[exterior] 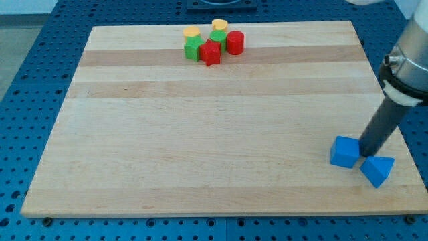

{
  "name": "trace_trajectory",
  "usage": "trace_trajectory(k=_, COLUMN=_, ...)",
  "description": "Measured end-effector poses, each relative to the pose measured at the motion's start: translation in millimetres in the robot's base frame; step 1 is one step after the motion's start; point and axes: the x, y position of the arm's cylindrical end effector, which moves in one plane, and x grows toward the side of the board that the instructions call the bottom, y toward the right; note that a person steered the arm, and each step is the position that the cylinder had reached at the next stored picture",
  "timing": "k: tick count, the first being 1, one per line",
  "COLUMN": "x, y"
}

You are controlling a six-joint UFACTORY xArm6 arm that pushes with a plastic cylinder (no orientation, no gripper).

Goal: Push the blue cube right a bit

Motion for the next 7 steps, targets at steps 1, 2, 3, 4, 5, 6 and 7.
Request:
trace_trajectory(k=1, x=0.0, y=-16.1)
trace_trajectory(k=2, x=0.0, y=-30.0)
trace_trajectory(k=3, x=-2.0, y=-42.6)
trace_trajectory(k=4, x=-32.0, y=-42.6)
trace_trajectory(k=5, x=-50.0, y=-62.8)
trace_trajectory(k=6, x=-47.4, y=-120.3)
trace_trajectory(k=7, x=-28.5, y=-151.8)
